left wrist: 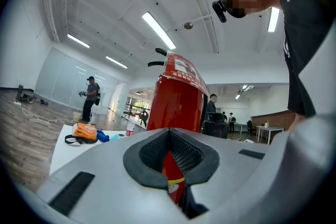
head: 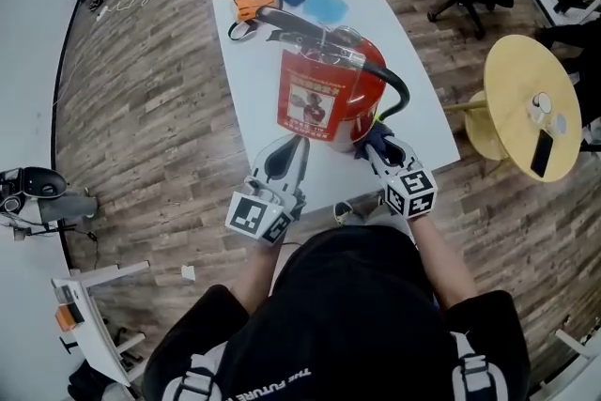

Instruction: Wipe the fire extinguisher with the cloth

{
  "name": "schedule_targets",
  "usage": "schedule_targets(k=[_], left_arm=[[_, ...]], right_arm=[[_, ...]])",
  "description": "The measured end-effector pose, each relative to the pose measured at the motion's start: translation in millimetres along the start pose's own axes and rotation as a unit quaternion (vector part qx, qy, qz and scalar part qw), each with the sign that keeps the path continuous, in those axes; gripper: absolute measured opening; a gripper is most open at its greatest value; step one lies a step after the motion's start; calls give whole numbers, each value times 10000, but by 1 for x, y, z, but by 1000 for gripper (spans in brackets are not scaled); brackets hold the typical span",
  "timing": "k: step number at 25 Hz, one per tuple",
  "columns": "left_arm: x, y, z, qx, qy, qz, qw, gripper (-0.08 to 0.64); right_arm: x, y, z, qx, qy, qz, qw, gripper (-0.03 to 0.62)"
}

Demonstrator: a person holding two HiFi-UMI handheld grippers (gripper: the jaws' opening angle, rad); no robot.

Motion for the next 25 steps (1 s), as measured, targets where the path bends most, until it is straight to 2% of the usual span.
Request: schedule_targets(k=[2,4,8,13,16,19,22,25], left_arm=[[0,-1,-3,38,7,-16,10000,21],[-1,-2,-6,75,12,-35,10000,21],[1,0,-10,110,1,-13,9999,21],[3,3,-11,56,55,40,10000,21],[6,5,-8,3,48,76,10000,21],[10,6,-1,-74,29,102,9999,21],[13,8,6,-166,13,124,9998,21],[13,13,7,-196,30,166,9997,21]], right_arm=[[-4,-18,-44,648,-148,-35,9978,94],[-8,-31,-72,950,-305,-121,9949,94],[0,-34,-81,987,-674,-132,9927,93],[12,-32,-79,1097,-837,-74,9904,94],[35,-20,-41,771,-535,176,9954,92],[61,7,36,-79,-57,425,9990,92],[76,41,128,-965,192,520,9938,92],[78,67,191,-1291,85,576,9899,92]])
Point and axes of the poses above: the fingertips, and each gripper's own axes: y backward along the fingers, x to its left, z out of its top, the point moved 2 cm from there along y, backward along the fingers, and after that the axes turned 7 degrees about y, right-handed, at the moved point
